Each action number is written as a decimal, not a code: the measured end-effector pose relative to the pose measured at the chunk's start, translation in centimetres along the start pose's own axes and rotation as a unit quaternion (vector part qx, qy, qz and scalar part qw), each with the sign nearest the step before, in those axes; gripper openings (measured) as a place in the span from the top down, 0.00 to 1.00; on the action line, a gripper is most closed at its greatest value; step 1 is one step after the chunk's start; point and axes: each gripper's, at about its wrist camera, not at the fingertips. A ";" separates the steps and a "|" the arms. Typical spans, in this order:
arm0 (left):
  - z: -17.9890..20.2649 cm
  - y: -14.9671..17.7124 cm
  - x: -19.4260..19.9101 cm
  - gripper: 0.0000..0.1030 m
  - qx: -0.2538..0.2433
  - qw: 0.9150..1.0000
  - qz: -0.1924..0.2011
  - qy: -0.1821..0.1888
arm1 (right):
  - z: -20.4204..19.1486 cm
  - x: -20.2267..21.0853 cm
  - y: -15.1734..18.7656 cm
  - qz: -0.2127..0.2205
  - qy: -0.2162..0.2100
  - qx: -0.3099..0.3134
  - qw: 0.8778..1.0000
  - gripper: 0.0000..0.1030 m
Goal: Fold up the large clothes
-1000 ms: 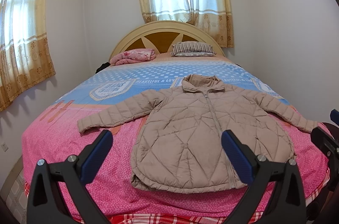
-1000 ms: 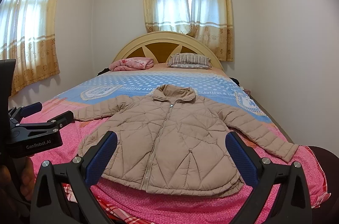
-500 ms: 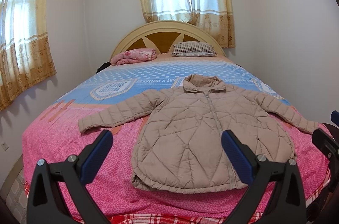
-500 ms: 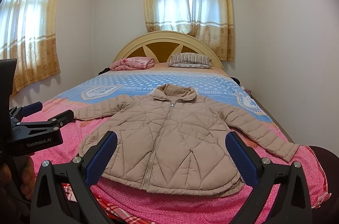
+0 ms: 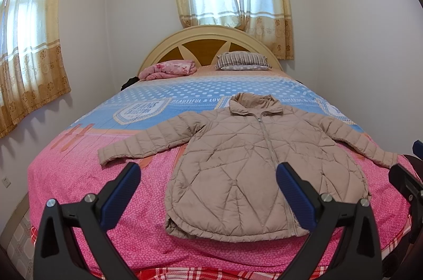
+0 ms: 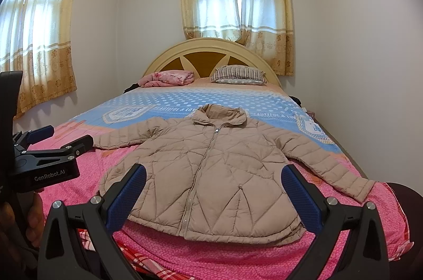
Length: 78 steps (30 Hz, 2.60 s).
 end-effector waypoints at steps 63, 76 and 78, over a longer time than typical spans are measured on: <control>-0.1 -0.3 -23.7 0.00 -0.032 0.995 -0.086 -0.026 | 40.1 -14.3 -7.2 -0.085 0.248 -0.228 0.938 0.96; -0.8 -0.2 -23.6 0.00 -0.021 0.996 -0.084 -0.015 | 25.6 -17.1 -16.9 -0.029 0.211 0.013 0.977 0.98; -0.9 -0.2 -23.5 0.00 -0.020 0.996 -0.082 -0.015 | 23.5 -17.4 -17.6 -0.022 0.202 0.041 0.978 0.98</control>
Point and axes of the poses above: each gripper's, at about its wrist camera, not at the fingertips, and x roughly against the way its jaws point, z to its right, y to its underside, and after that the axes turned 8 degrees about -x, right-handed
